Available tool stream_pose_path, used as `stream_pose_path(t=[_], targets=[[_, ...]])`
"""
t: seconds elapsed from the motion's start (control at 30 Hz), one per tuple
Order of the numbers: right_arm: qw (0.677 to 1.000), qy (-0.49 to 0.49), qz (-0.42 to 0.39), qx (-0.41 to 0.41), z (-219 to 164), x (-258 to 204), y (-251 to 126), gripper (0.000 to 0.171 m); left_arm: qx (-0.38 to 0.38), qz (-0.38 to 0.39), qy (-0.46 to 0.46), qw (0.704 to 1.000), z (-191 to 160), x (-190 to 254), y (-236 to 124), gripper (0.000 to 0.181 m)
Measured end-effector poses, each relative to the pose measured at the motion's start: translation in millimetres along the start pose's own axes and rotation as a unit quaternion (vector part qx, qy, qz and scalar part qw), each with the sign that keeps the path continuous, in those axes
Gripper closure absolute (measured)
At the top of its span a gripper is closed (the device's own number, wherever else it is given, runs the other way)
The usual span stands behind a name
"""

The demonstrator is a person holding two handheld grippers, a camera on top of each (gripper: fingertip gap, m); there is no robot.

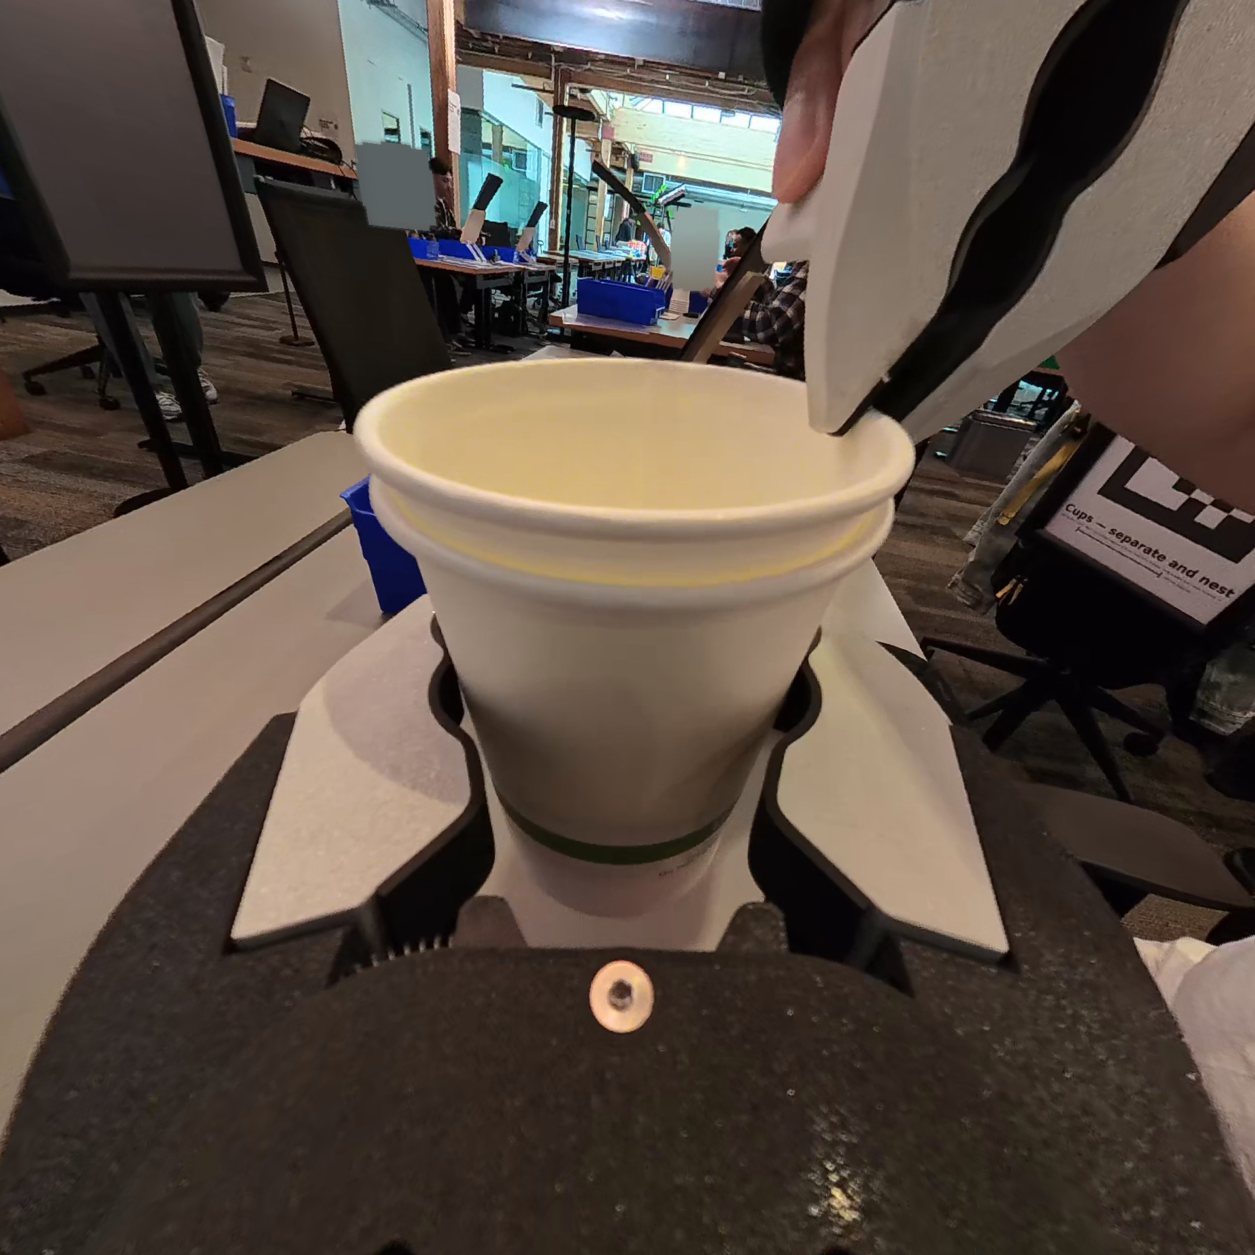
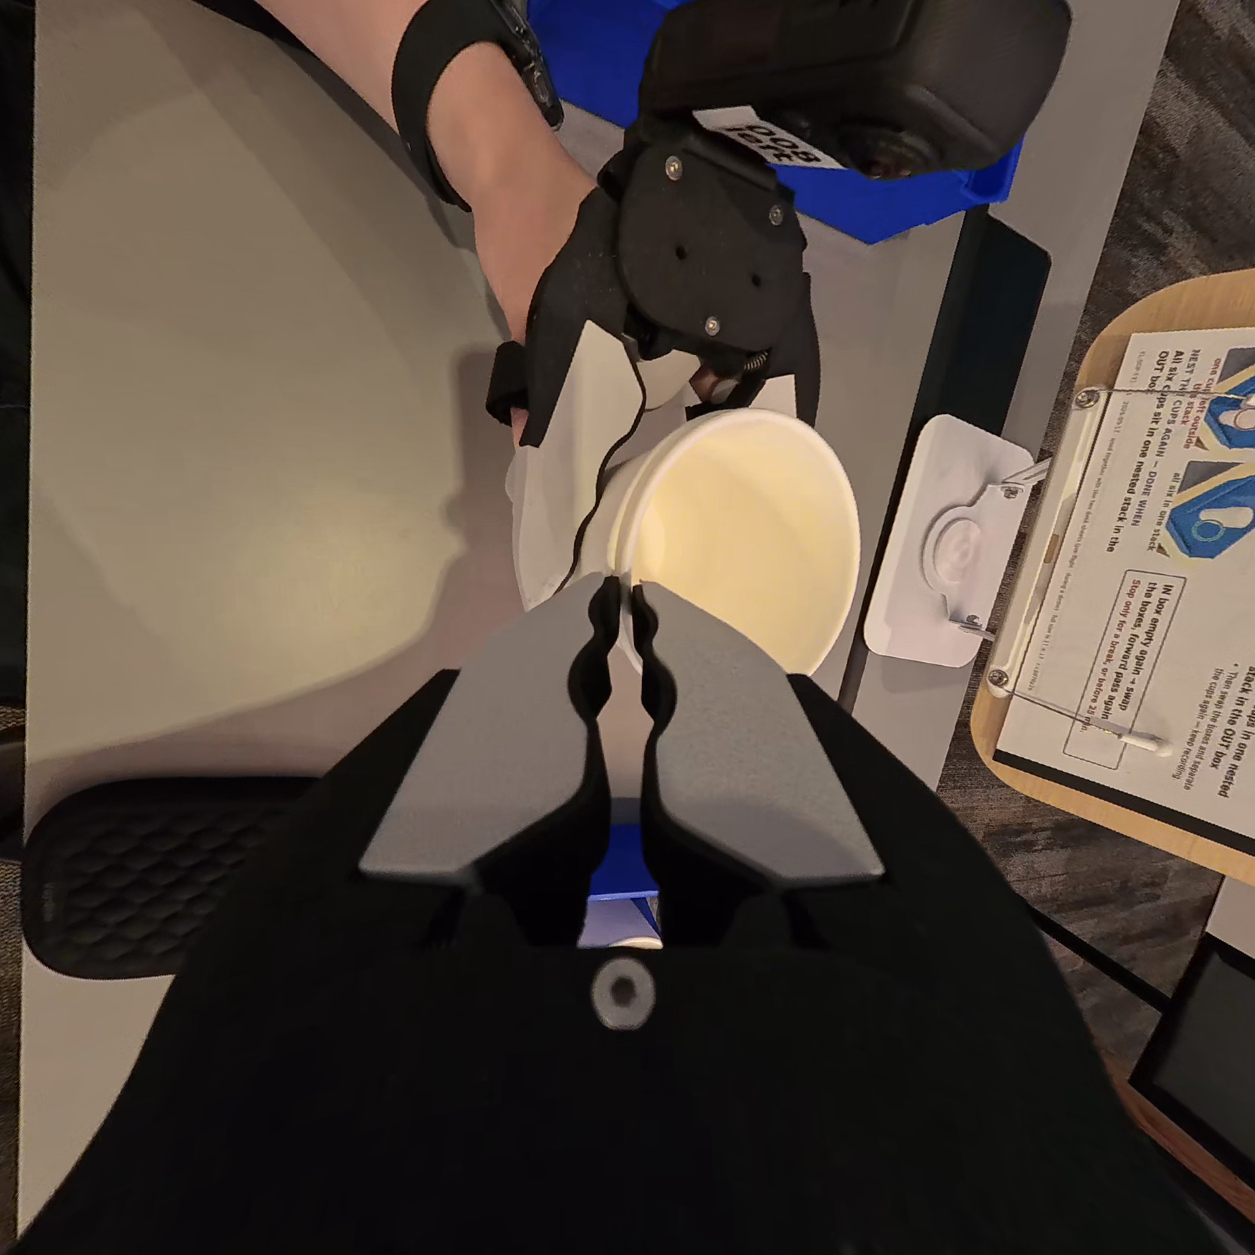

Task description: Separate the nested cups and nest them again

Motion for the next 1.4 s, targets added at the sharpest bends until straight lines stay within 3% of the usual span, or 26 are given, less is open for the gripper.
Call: stream_pose_path(t=[0.5, 0.67, 0.8, 0.9, 1.0, 1.2, 1.4], targets=[[1.000, -0.008, -0.008, -0.006, 9.3, 9.3, -9.1, 0.168, -0.022, 0.009, 0.011, 1.000, -2.7, -3.4, -2.2, 0.089], [0.998, 0.010, -0.060, 0.014, 11.0, 31.8, -46.6, 0.168, -0.018, 0.006, -0.006, 1.000, -9.5, -8.3, -0.7, 0.090], [0.989, 0.040, -0.138, 0.016, -0.1, 60.7, -102.4, 0.168, -0.031, 0.027, 0.005, 0.999, -11.6, -14.7, -4.4, 0.090], [0.976, 0.094, -0.190, -0.051, -44.5, 75.4, -141.2, 0.168, -0.021, 0.031, -0.006, 0.999, -9.8, -18.4, -8.0, 0.089], [0.965, 0.156, -0.183, -0.106, -103.9, 56.9, -149.8, 0.168, -0.013, 0.036, -0.005, 0.999, -3.8, -20.4, -12.8, 0.089], [0.935, 0.242, -0.179, -0.189, -224.6, -23.4, -125.6, 0.168, 0.006, 0.034, -0.008, 0.999, 6.6, -20.1, -19.1, 0.089], [0.915, 0.304, -0.183, -0.194, -291.4, -91.5, -92.4, 0.168, 0.004, 0.034, -0.011, 0.999, 5.7, -21.2, -19.2, 0.088]])
Point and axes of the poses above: each gripper's, where its closed fingertips meet, y out along the fingers, z out of its top, x = y × z across the jaws, the point moved 4 cm from there along -y, back along the fingers, and after that the axes turned 8 degrees about -z, right-handed, at the moved point
